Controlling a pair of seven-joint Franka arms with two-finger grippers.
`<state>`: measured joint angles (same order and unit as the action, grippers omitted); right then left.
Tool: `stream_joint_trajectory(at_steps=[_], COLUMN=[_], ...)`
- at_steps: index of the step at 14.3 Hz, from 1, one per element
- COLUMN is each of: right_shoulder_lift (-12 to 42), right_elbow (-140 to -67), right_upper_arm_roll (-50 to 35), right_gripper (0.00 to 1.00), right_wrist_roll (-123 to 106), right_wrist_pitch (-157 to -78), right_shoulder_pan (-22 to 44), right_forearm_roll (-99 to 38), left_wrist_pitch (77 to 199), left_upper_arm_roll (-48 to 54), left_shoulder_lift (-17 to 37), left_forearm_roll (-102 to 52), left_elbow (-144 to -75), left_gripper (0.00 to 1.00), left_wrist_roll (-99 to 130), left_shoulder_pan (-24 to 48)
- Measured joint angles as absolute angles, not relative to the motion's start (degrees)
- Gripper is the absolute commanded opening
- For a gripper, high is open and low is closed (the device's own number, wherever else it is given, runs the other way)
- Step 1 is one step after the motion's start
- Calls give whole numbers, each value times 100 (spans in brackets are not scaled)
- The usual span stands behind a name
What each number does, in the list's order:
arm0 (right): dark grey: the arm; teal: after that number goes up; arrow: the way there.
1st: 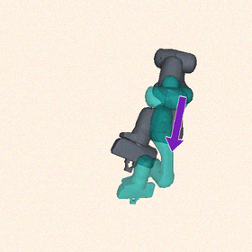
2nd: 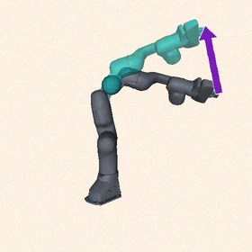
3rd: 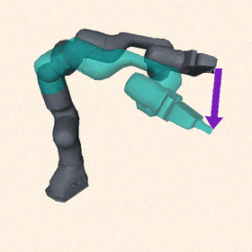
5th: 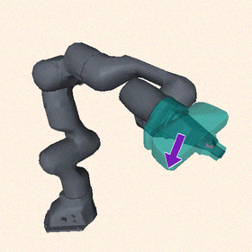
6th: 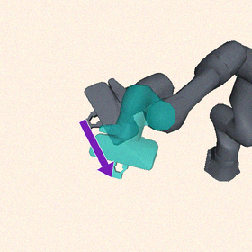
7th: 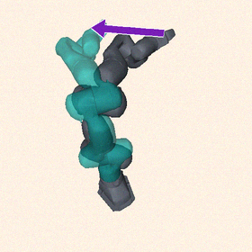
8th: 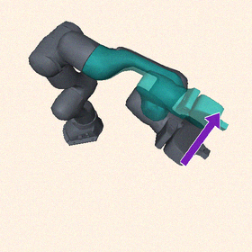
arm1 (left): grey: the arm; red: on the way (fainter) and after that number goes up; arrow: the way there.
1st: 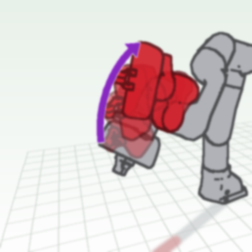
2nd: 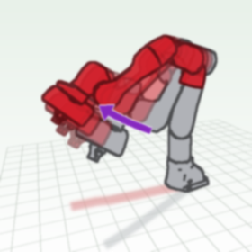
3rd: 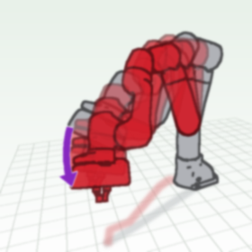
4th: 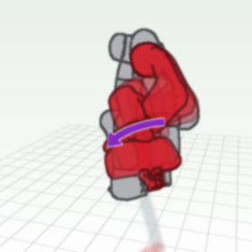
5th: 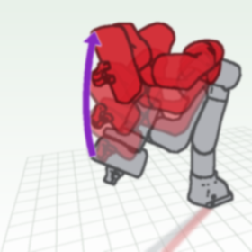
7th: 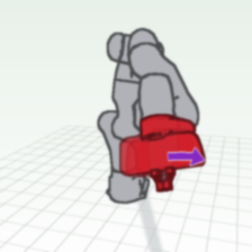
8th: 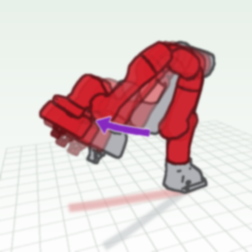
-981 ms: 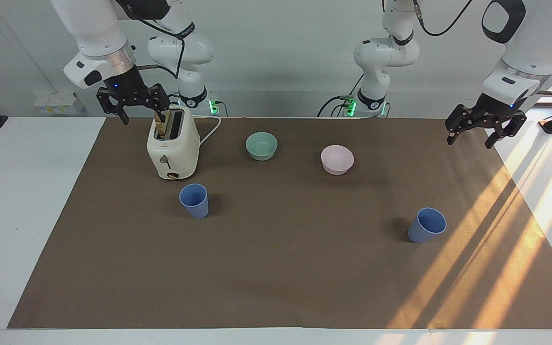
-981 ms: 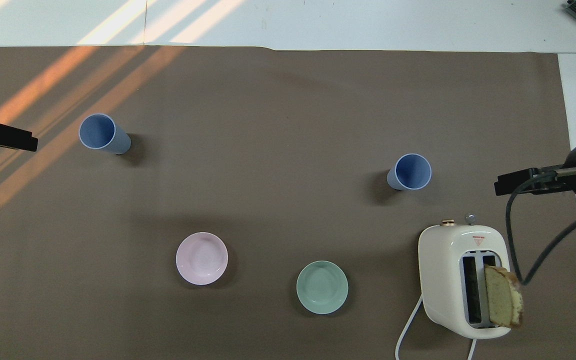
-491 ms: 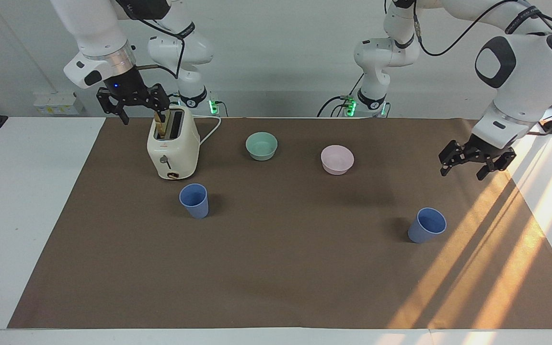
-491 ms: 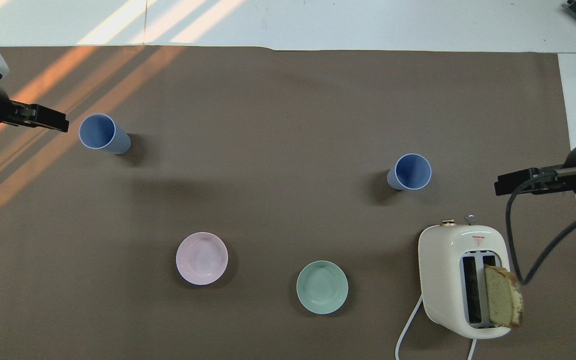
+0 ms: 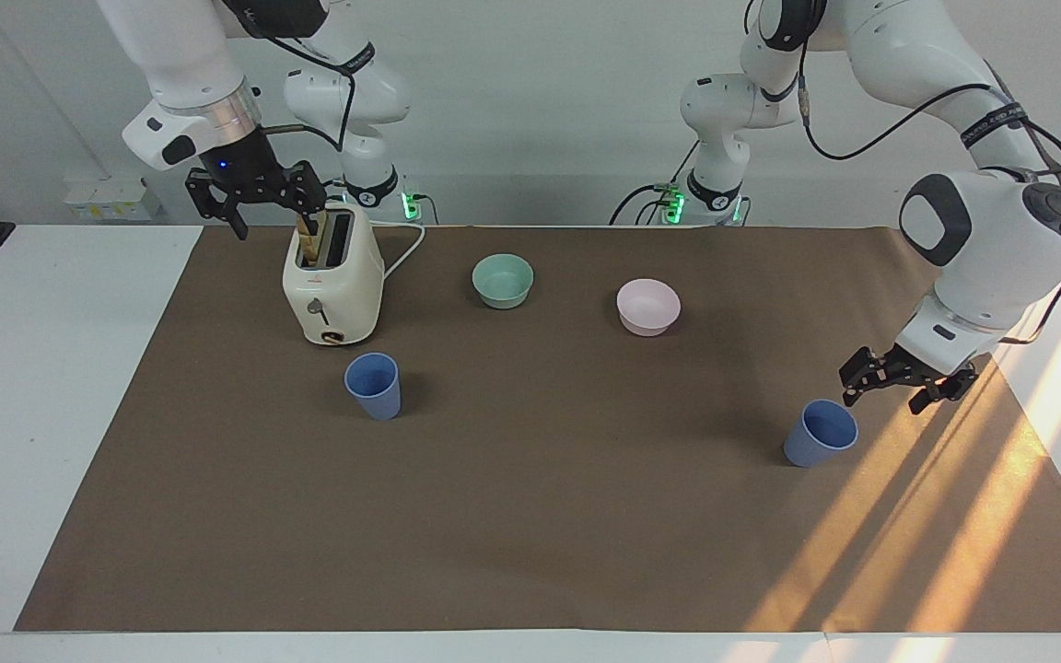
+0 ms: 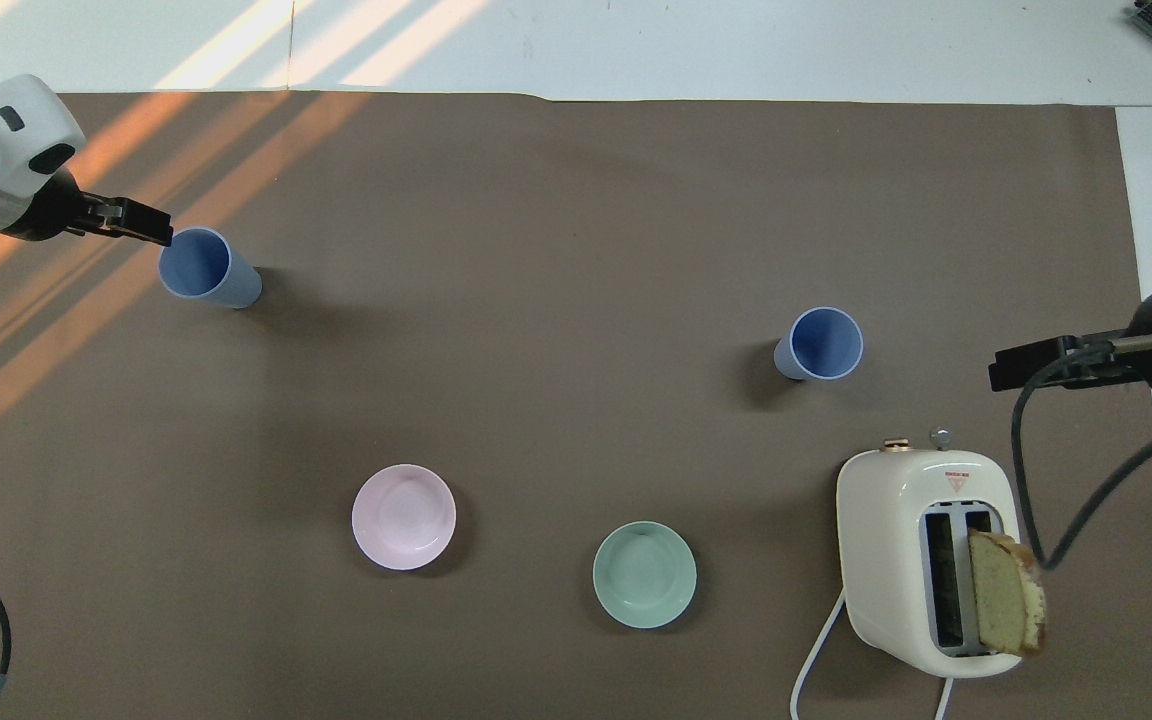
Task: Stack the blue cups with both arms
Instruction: 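Reach the left gripper to the nearby blue cup and grasp it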
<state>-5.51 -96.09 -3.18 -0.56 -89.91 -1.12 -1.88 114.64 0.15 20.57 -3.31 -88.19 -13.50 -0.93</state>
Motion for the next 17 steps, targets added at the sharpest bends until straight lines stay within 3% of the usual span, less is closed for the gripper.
stream_joint_trajectory(at_steps=[9,13,14,15,16,17], right_shoulder_lift=[-551,-551,-551,-551,-551,-551], right_elbow=[-9609,-9609,-9609,-9609,-9609,-9609], right_upper_arm_roll=[-318,-318,-318,-318,-318,-318], right_gripper=[100,100,100,100,100,100], right_wrist_roll=[-56,-56,-56,-56,-56,-56], right_wrist_pitch=[-8991,-8991,-8991,-8991,-8991,-8991], right_shoulder_pan=[-112,-112,-112,-112,-112,-112], right_forearm_roll=[-187,-188,-188,-187,-188,-187], left_wrist_pitch=[11880,12318,12362,12412,12461,12509], left_upper_arm_roll=[14,49,48,50,51,52], left_shoulder_lift=[2293,2345,2346,2348,2349,2349], left_forearm_roll=[-543,-547,-548,-548,-549,-550], left_elbow=[-8911,-9296,-9370,-9448,-9540,-9613], left_gripper=[85,76,62,36,1,0], left_wrist_roll=[-1786,-1815,-1834,-1839,-1843,-1843], left_shoulder_pan=[-162,-163,-163,-163,-163,-163])
